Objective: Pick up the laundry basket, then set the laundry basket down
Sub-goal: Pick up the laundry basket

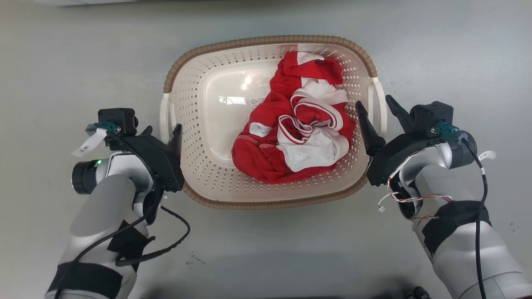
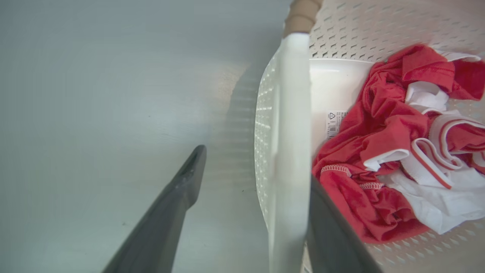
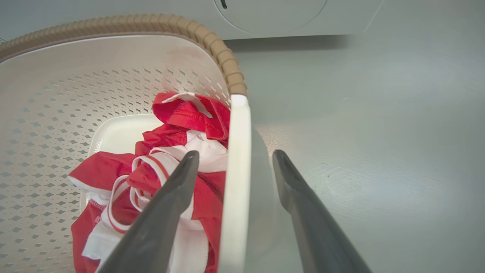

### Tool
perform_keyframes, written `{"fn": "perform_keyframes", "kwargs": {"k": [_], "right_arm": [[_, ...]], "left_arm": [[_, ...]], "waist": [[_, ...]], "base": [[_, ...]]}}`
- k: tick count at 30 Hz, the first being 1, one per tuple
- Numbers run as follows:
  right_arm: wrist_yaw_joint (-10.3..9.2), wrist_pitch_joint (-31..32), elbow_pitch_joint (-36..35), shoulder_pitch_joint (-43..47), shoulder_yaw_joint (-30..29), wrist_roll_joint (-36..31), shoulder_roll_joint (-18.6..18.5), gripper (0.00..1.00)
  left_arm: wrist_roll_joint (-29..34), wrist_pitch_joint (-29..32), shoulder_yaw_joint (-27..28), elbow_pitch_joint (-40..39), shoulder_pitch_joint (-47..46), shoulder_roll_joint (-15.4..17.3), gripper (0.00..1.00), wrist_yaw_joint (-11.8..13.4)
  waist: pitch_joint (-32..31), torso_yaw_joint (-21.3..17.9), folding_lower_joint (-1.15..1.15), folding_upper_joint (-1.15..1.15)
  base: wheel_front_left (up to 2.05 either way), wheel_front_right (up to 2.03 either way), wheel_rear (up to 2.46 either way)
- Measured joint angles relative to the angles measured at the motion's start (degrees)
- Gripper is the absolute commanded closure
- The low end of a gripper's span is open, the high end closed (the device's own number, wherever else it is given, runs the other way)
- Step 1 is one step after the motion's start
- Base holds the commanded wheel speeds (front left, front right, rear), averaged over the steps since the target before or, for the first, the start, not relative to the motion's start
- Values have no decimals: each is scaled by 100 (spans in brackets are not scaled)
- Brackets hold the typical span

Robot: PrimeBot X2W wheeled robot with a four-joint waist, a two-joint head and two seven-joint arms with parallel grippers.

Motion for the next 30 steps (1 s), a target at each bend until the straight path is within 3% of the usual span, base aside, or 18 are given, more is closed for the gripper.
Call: {"fn": "perform_keyframes", "kwargs": {"k": [2,3,4,15,30], "right_arm": [[1,0,86,-49,1,27,5,1],[2,0,136,-76,14,34,7,96],[8,0,183,-104,24,35,7,100],[88,-5,666,-293,68,105,112,100],[163,142,1371,-392,65,307,183,100]], "left_arm": [[-3,-1,0,75,-79,-23,0,-3],[-19,-2,8,111,-114,-34,71,-7],[-33,-2,12,157,-147,-46,100,-11],[-56,-87,7,620,-275,-231,100,-105],[-260,5,-7,1169,-353,-376,100,-242]], "waist": [[33,10,0,0],[45,17,0,0],[51,22,0,0],[-50,43,0,0],[-647,46,0,0]], "base": [[0,0,0],[0,0,0],[0,0,0],[0,0,0],[0,0,0]]}}
